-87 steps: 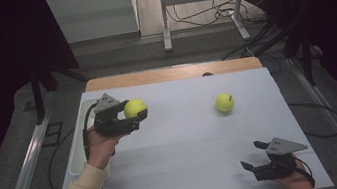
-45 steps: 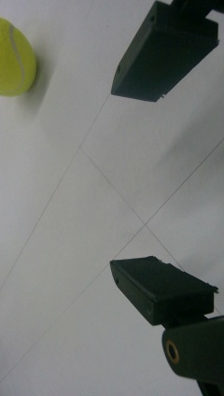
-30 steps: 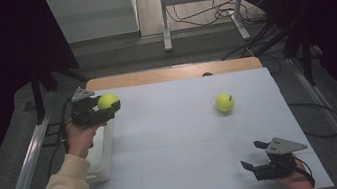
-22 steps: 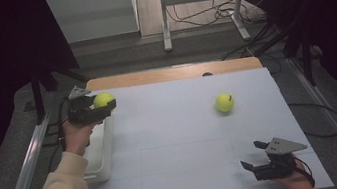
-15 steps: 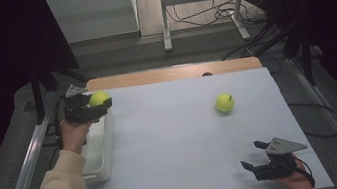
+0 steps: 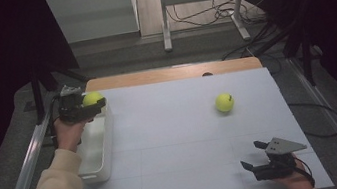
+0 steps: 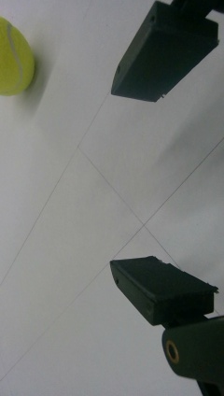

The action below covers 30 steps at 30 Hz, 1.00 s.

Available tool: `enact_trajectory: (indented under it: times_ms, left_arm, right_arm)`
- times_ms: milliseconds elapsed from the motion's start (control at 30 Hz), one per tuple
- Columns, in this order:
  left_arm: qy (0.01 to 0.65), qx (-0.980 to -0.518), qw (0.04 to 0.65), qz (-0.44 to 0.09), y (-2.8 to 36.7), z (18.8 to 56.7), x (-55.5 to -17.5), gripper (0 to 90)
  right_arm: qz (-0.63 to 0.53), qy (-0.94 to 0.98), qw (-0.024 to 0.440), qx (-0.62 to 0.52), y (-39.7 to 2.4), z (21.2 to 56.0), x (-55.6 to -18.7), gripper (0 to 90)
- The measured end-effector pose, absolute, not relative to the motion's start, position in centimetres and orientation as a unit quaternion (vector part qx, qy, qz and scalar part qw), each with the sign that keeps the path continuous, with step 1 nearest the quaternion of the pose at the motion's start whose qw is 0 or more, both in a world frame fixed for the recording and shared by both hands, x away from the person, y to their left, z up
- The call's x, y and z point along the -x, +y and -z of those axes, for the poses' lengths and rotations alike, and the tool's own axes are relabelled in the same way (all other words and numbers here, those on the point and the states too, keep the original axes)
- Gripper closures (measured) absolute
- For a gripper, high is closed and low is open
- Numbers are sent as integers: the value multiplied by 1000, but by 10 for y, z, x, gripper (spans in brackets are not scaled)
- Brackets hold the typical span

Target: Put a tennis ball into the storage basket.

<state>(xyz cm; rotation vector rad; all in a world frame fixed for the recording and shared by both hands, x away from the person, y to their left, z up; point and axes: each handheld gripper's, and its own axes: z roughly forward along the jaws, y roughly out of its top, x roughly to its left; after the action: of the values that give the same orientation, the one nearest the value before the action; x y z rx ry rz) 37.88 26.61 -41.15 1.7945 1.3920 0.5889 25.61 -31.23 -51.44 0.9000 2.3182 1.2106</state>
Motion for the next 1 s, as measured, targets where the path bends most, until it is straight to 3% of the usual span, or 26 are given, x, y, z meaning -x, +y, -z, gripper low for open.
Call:
enact_trajectory:
  times_ms: [1000]
  left_arm:
    - [573, -718, 324, -224, 274, 427, -400, 257]
  right_arm:
    - [-429, 823, 185, -323, -313, 515, -256, 146]
